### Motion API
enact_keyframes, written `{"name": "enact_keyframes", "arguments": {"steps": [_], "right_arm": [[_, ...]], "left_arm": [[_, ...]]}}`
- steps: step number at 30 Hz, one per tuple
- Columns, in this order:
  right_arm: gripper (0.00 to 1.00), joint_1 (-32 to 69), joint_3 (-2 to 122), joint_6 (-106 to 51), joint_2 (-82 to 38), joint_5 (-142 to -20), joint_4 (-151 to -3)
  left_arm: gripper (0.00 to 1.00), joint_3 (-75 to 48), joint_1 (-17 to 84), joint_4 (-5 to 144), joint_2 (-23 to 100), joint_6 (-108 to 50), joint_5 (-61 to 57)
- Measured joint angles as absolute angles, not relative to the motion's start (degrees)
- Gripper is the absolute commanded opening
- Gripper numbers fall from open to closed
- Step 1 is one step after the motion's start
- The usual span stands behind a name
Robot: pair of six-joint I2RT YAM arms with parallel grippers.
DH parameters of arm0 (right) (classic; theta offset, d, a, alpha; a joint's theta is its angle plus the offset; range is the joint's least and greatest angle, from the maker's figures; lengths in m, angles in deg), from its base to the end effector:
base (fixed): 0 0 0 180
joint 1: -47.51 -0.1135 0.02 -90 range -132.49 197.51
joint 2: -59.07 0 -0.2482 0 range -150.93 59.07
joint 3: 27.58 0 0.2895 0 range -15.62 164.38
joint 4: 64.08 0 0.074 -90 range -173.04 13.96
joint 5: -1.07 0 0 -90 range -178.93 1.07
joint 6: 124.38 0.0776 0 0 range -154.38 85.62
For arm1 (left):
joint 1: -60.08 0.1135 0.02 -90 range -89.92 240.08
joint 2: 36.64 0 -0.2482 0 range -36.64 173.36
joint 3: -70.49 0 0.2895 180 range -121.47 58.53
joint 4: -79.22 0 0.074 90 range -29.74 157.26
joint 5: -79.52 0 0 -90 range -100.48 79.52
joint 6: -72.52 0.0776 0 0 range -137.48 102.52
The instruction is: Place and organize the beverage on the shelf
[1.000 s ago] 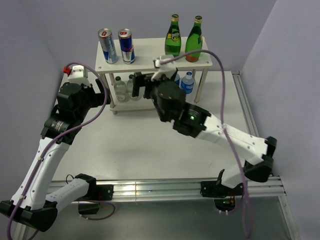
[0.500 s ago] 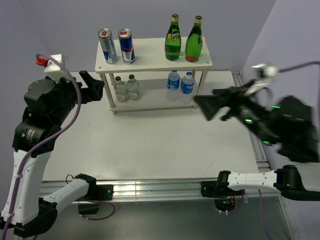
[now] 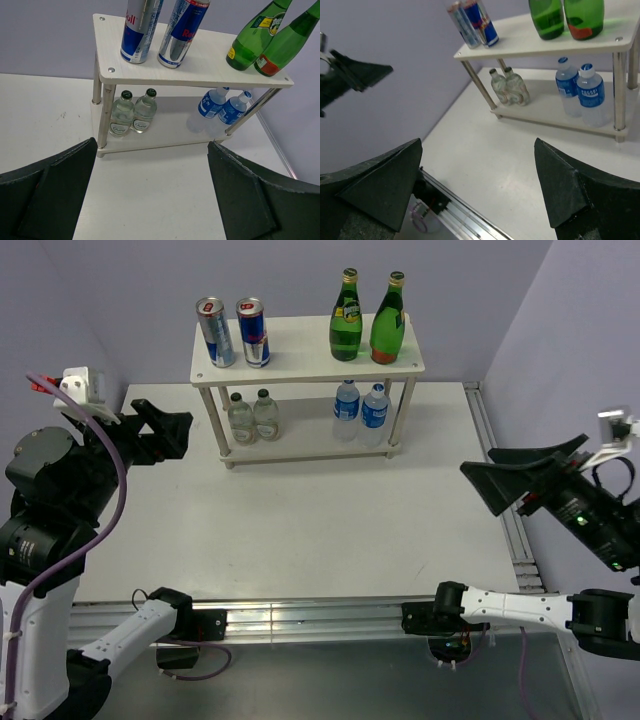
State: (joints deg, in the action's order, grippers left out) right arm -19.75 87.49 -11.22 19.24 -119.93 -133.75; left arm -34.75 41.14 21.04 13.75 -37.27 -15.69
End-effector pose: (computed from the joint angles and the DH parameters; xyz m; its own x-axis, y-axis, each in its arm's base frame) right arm 0.0535 0.0242 0.5661 -0.1985 0.3986 -0.8954 -0.5594 0.7041 0.4374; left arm 0.1720 -0.0516 0.5326 -0.1321 -0.3111 -0.9411 0.2049 0.9204 -0.3330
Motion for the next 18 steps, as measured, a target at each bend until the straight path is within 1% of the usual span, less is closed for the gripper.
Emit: {"name": "enact_keyframes", "arguments": {"steps": [5,18], "right_arm": [[1.0,-19.8,85.3,-11.3,17.5,-120.0,-135.0],[1.0,-19.7,83.7,-12.0,19.0,-122.3,-134.8]], "left_arm": [[0.99,-34.7,41.1,21.0,13.8,-37.2,-15.7],[0.99,-31.0,41.1,23.3,13.8,-37.1,-15.9]]}}
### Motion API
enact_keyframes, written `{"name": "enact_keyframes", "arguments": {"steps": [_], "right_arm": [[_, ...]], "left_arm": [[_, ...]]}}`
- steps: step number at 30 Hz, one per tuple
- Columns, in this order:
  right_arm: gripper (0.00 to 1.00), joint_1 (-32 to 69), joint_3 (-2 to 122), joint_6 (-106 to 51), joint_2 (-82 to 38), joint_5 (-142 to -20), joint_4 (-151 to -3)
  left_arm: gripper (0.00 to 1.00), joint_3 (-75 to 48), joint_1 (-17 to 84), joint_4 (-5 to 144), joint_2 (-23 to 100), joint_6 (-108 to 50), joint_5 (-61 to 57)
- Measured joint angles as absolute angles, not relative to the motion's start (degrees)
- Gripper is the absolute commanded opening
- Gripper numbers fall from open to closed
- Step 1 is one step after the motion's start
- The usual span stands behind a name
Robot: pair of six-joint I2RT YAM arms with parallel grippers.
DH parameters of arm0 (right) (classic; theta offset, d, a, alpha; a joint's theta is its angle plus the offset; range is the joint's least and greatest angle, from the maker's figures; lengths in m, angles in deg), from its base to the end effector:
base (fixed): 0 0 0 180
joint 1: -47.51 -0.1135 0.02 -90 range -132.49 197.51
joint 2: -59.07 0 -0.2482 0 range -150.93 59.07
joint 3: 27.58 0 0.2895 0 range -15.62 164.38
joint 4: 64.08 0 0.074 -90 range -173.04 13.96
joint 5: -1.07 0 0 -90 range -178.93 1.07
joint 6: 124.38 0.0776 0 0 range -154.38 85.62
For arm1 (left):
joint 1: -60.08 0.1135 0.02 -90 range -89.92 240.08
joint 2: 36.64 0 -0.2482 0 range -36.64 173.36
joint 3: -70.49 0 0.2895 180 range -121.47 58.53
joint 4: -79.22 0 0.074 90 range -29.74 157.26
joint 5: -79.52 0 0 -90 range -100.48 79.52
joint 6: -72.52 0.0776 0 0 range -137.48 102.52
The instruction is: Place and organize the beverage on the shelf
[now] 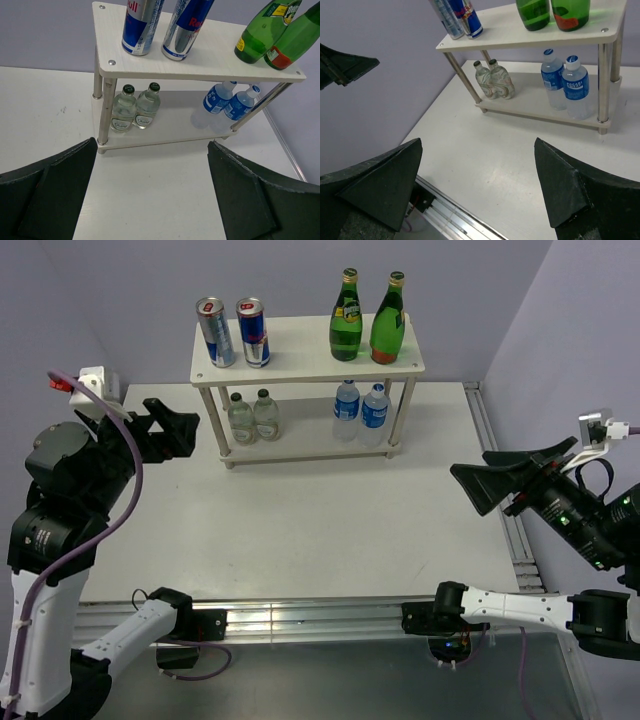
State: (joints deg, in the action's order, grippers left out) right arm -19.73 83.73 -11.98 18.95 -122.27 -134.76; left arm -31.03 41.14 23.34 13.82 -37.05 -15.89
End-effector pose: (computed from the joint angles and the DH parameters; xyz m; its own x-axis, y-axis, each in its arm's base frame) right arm 0.0635 0.0410 0.5487 -0.2094 0.3239 -0.9226 -0.5170 0.7642 0.3856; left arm 0.1865 -0.0563 0.5174 -0.1534 -0.2999 -0.9416 0.1941 0.9251 -0.3263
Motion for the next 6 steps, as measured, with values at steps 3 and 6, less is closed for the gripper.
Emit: {"name": "enact_keyframes", "arguments": {"steps": [3,6], "right_arm": [[1.0,-19.8,82.5,-12.7,19.0,-122.9,-133.9],[1.0,-19.7,81.4,-13.3,19.0,-123.7,-133.0]], "left_arm": [[0.99,-30.3,41.1,23.5,13.8,-36.9,-16.0],[0.99,-29.8,41.1,23.8,13.8,-36.7,-16.2]]}}
